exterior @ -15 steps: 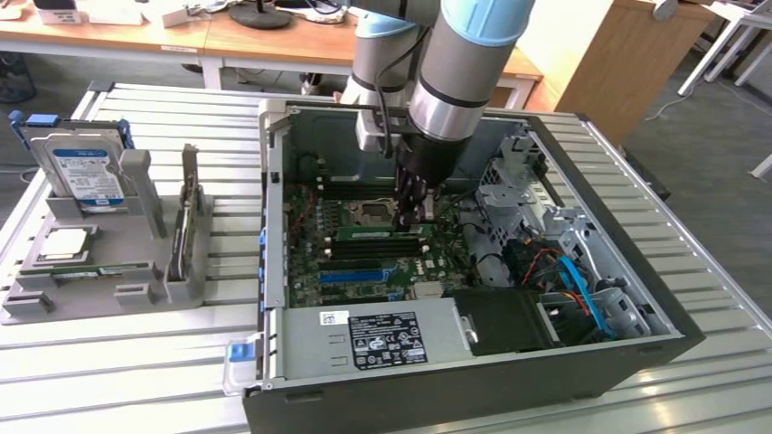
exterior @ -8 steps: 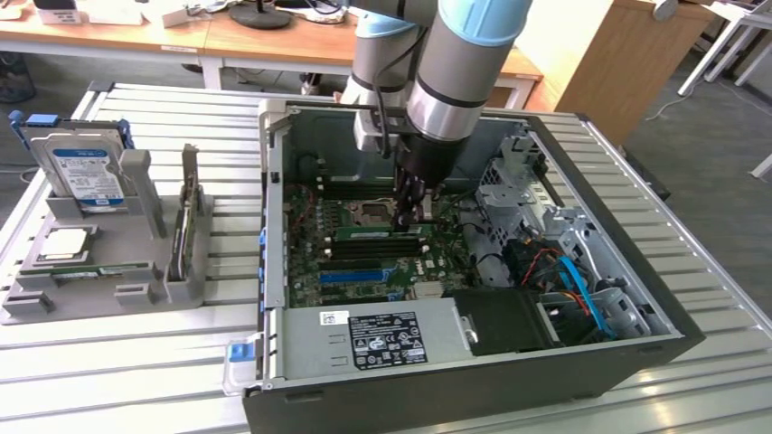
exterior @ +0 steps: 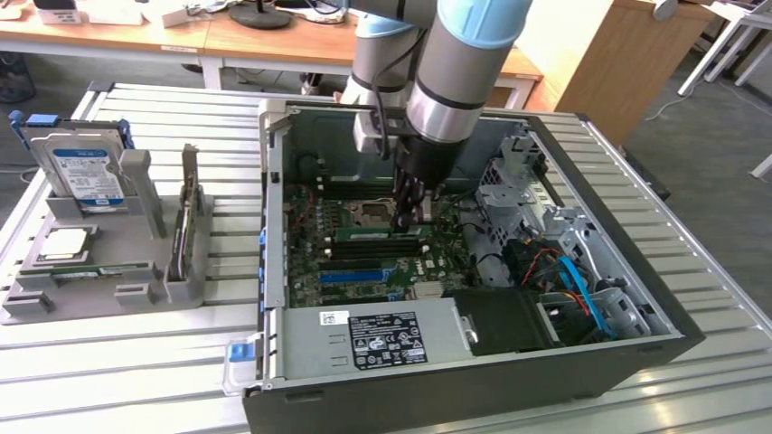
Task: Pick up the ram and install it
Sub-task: 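Insert the ram into the slot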
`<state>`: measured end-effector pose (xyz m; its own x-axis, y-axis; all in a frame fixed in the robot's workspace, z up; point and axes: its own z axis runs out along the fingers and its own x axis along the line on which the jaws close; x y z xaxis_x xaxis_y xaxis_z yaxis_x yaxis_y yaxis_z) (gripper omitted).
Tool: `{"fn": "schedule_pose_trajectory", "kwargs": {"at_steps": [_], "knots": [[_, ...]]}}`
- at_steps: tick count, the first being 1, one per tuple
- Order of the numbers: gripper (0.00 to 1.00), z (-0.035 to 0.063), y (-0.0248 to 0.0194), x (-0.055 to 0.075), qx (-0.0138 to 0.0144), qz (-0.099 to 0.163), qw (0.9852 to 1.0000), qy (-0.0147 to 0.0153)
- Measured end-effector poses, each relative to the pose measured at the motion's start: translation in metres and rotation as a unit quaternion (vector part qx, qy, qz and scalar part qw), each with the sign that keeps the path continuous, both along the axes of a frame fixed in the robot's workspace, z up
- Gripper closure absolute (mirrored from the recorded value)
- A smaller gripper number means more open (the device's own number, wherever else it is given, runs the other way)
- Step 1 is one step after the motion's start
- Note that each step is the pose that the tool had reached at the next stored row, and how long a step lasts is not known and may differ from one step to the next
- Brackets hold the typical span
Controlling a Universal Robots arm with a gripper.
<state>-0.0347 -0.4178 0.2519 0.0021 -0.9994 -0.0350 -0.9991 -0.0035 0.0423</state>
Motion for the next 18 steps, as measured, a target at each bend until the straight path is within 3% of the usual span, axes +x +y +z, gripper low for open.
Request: {"fn": "schedule_pose_trajectory", "kwargs": {"at_steps": [18], "knots": [[0.88, -0.0043, -0.0009, 0.0, 0.0, 0.0, 1.0, 0.0]]}}
